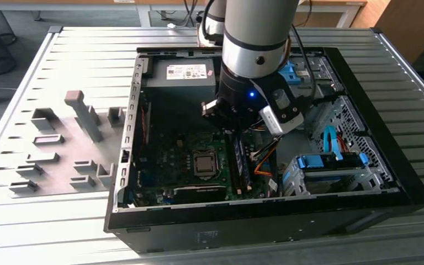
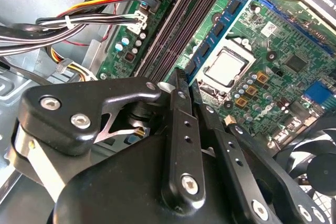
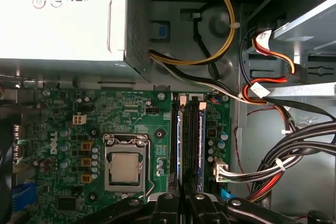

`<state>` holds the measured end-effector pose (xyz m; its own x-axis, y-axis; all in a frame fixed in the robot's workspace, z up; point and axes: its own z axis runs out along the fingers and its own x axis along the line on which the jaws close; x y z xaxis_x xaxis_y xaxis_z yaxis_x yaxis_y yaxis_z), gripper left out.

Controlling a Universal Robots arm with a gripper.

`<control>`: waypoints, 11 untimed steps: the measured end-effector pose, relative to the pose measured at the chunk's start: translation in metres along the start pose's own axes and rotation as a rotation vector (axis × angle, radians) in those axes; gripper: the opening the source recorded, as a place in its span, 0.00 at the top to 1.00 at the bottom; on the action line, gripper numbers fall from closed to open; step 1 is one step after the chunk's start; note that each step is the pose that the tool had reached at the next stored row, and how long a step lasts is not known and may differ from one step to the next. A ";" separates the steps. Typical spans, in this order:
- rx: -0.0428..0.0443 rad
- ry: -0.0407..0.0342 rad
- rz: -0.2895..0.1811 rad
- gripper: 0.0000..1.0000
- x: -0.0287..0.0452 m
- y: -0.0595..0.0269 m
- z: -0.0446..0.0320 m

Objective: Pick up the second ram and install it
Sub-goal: 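Insert the second ram into the second slot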

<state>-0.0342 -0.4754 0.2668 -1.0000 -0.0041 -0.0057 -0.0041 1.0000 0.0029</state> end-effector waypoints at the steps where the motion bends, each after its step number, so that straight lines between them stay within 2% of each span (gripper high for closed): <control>1: 0.0000 0.0000 0.000 0.86 0.0000 0.0000 0.0004; 11: 0.0000 0.0000 0.000 0.86 0.0000 0.0000 0.0024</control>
<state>-0.0342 -0.4754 0.2644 -1.0000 -0.0040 -0.0057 -0.0040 1.0000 0.0030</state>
